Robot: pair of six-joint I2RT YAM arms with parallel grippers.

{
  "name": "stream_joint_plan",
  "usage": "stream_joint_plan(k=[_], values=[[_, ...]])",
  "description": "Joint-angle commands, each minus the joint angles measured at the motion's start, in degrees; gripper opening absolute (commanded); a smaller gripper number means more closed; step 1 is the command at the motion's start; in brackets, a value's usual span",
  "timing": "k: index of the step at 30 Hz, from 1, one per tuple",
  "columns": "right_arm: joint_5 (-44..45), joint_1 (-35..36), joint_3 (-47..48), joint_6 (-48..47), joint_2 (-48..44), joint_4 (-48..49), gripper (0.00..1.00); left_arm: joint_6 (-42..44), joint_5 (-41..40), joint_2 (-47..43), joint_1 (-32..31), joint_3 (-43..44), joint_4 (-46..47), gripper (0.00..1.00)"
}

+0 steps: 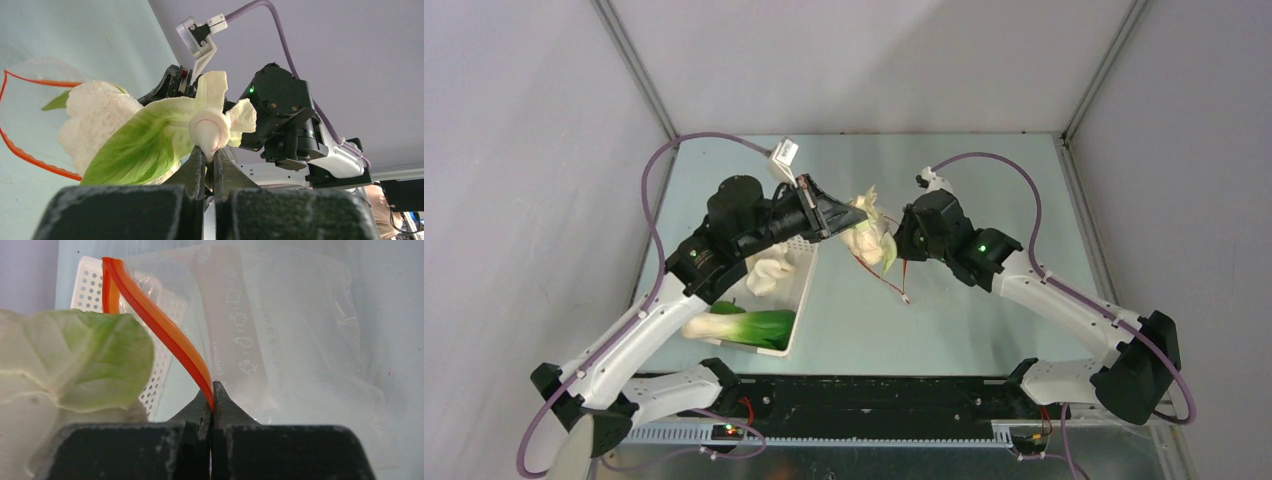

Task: Place the food in the zip-top bag and seal the zipper
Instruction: Place the fake vegetable in the bin.

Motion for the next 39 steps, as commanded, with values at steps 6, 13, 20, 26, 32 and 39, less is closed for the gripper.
stream_joint_plan(k=[6,13,20,26,32,39], values=[[-2.1,-0.2,0.0,0.4,-1.8,2.9,0.00,-2.1,2.1,-0.6,-0.7,-1.4,5.0,0.00],[-3.9,0.2,0.0,0.0,-3.6,3.7,0.00,-1.6,0.4,1.3,-0.6,-1.9,3.4,0.00],[-5.9,1.1,0.0,-0.5,-5.1,4.5,0.00,-1.1,-2.9,3.5,-0.6,-2.2,0.5,0.00],[-7.7,2.1,-1.3,-1.0,-6.1,7.3,0.00,-0.2,-7.3,6.1,-0.7,-1.7,-2.5,0.00],[-8.6,1.6,-3.0,1.2,-7.9,8.9,0.00,0.7,-6.8,9.4,-0.6,-1.3,-4.7,0.00],[-8.7,0.7,-5.1,3.9,-9.2,11.4,0.00,2.8,-1.9,11.0,-1.6,-0.2,-3.9,0.07]])
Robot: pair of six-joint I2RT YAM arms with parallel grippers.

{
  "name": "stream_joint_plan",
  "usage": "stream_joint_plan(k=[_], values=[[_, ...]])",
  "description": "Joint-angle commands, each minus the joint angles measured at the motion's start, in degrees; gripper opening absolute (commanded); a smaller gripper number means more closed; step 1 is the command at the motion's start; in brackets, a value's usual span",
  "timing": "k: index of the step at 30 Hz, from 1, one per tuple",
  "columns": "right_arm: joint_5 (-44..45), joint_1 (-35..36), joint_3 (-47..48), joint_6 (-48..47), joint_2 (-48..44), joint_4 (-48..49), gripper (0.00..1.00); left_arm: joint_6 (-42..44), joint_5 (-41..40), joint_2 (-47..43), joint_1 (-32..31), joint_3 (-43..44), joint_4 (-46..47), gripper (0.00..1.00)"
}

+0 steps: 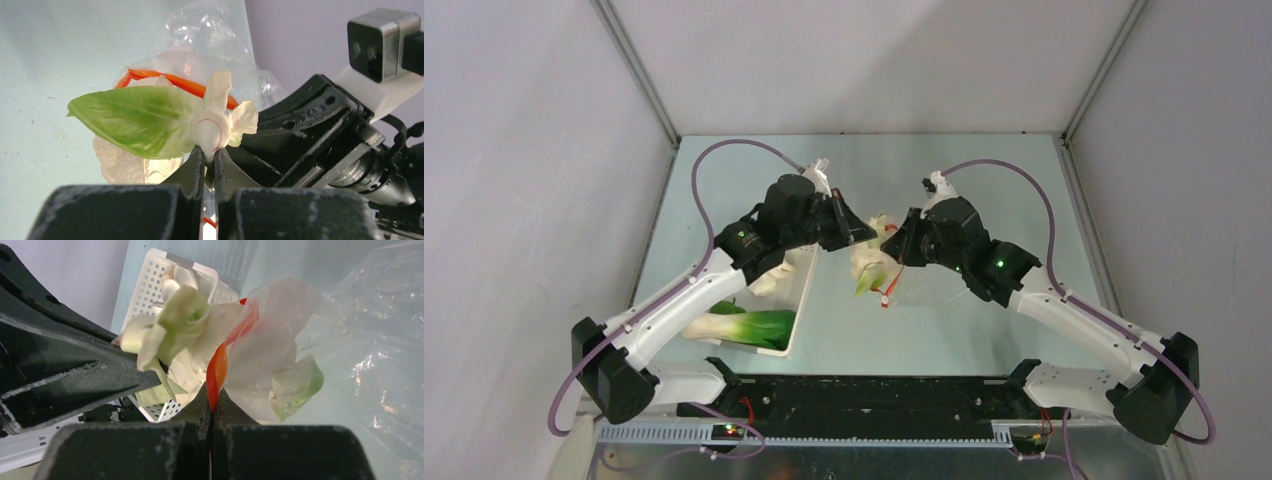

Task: Place the food in the zip-top bag and seal the zipper
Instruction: Place the fake vegetable in the bin.

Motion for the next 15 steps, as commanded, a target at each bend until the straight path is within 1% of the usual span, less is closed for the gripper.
stream_joint_plan(k=[1,2,3,5,9,12,15], values=[[-1.2,-0.5,-1.5,2.8,-2.5,6.1,0.00,2.8,3.4,-0.3,-1.2,2.2,1.7,0.07],[-1.4,-0.8,-2.0,3.0,-2.8,6.6,0.00,2.9,4.2,-0.4,-1.3,2.5,2.0,0.06],[-1.8,-1.0,-3.0,3.8,-3.0,7.8,0.00,2.8,4.5,-0.8,-1.3,2.6,2.3,0.02],[-2.2,-1.7,-4.5,5.3,-3.2,9.1,0.00,2.5,5.8,-1.6,-1.3,2.6,3.4,0.00],[-2.8,-3.3,-7.3,9.7,-3.4,9.7,0.00,1.8,7.3,-3.9,-1.3,2.4,7.0,0.00],[-4.2,-4.1,-11.7,13.8,-3.8,14.3,0.00,0.9,8.2,-5.4,-1.3,2.2,8.7,0.00],[-8.0,-5.5,-15.1,19.8,-4.1,20.0,0.00,0.3,9.0,-7.0,-1.3,2.0,10.6,0.00]])
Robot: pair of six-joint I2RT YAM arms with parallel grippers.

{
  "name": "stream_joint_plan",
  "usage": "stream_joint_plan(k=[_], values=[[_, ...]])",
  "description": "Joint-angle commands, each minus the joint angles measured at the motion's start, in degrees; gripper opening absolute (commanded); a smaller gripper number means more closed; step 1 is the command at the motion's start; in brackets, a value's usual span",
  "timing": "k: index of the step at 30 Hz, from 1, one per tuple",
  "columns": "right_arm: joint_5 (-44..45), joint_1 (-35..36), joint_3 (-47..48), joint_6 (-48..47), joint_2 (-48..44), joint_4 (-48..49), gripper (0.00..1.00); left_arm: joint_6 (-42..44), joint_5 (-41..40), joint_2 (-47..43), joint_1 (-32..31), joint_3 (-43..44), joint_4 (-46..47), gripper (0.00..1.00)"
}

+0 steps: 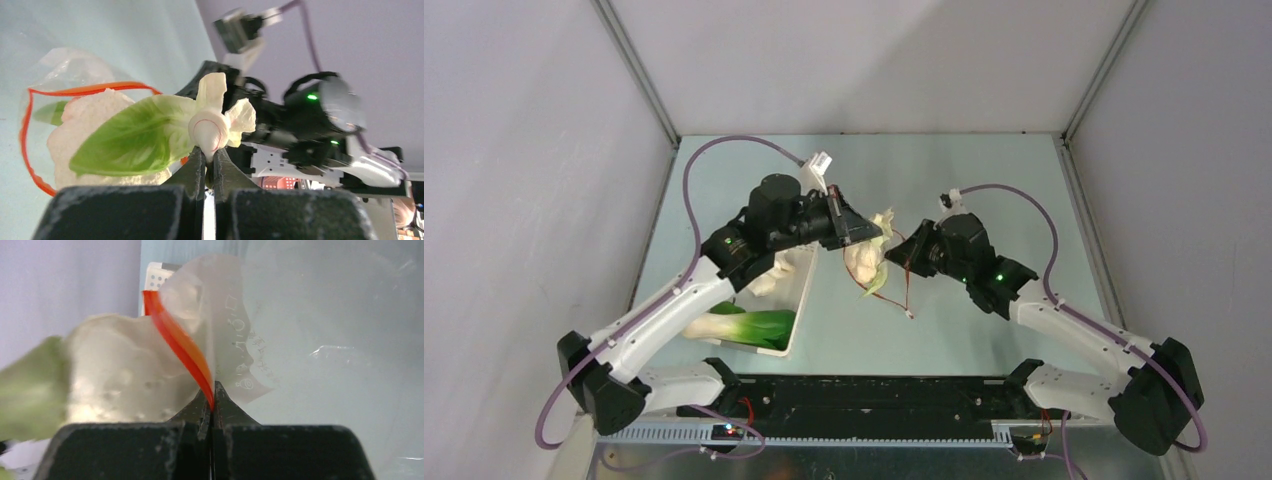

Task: Place the food in the zip-top bag and seal the zipper
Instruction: Place the fake vegetable in the bin.

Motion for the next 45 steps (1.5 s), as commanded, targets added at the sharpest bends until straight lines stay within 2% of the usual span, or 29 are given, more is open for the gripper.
stream_joint_plan(k=[1,10,15,21,24,31,36,45], values=[[-5.4,-1.5,-4.6,10.8,-1.3,12.4,0.00,-0.6,3.0,-4.3,-0.3,1.9,7.1,0.00],[-15.0,-1.9,-7.7,24.3,1.6,33.0,0.00,0.4,0.9,-5.2,-0.3,1.3,5.5,0.00],[-15.0,-1.9,-7.9,29.0,1.2,35.6,0.00,0.7,-1.4,-6.8,-0.3,-0.4,3.3,0.00],[-13.9,-1.8,-7.9,29.9,-1.1,34.9,0.00,2.6,-12.8,-10.0,-0.3,-3.3,-4.5,0.00],[-13.9,-1.4,-8.9,31.3,-1.5,37.7,0.00,2.0,-14.6,-9.5,-0.3,-5.4,-5.7,0.00],[-16.1,-0.4,-8.9,33.3,1.1,43.5,0.00,5.5,-12.9,-3.1,-1.3,-2.4,-10.4,0.00],[-16.7,-0.4,-8.9,33.4,2.2,46.7,0.00,10.5,-12.0,0.4,-2.4,1.0,-19.1,0.00],[-9.7,-0.7,-8.1,23.9,-1.5,33.9,0.00,12.8,3.9,-2.5,-2.5,-6.2,-14.0,0.03]])
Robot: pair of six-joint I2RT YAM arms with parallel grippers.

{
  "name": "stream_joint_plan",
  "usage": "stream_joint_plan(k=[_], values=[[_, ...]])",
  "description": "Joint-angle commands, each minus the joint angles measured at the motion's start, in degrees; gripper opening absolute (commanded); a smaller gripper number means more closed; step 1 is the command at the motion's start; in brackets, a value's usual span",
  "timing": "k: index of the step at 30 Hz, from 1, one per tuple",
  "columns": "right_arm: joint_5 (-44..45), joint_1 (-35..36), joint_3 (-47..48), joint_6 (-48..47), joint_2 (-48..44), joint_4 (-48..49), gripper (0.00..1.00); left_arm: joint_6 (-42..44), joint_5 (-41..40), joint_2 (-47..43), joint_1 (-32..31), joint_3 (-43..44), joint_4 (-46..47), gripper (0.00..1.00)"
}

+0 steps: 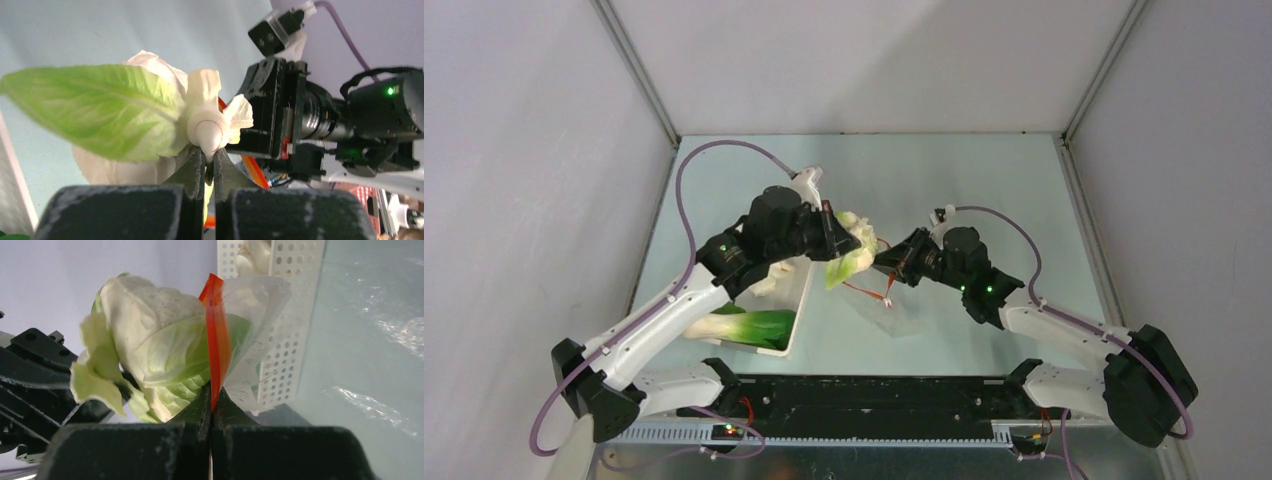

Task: Place the food in the zip-top bag and seal the zipper
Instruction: Place the fake vegetable in the bin.

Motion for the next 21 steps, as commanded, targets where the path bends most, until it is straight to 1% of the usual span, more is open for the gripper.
stream_joint_plan(k=[1,2,6,10,13,16,20,21], values=[[4.8,0.2,3.6,-3.4,-4.7,6.0,0.00,2.3,15.5,0.5,-2.3,-4.5,-5.3,0.02],[5.8,0.3,3.6,-3.9,-5.0,5.5,0.00,2.5,17.4,0.4,-2.5,-4.7,-5.2,0.00],[8.7,0.8,3.6,-5.7,-5.5,3.5,0.00,4.1,17.8,-0.1,-2.6,-4.7,-7.9,0.00],[10.3,0.9,3.6,-6.9,-6.2,2.4,0.00,4.9,20.3,-1.7,-2.6,-5.8,-6.4,0.00],[7.7,1.5,4.5,-7.5,-4.7,3.9,0.00,4.7,18.6,-0.9,-2.7,-5.5,-6.3,0.00],[3.6,3.0,6.3,-8.4,-2.6,5.2,0.00,3.6,19.1,1.0,-2.7,-4.7,-3.4,0.00],[-0.3,4.1,7.5,-9.7,-0.6,3.7,0.00,1.3,17.1,2.5,-2.6,-3.1,-1.8,0.00],[-1.2,4.1,7.6,-10.5,-0.5,3.1,0.00,0.9,15.3,2.1,-2.4,-2.9,-1.5,0.00]])
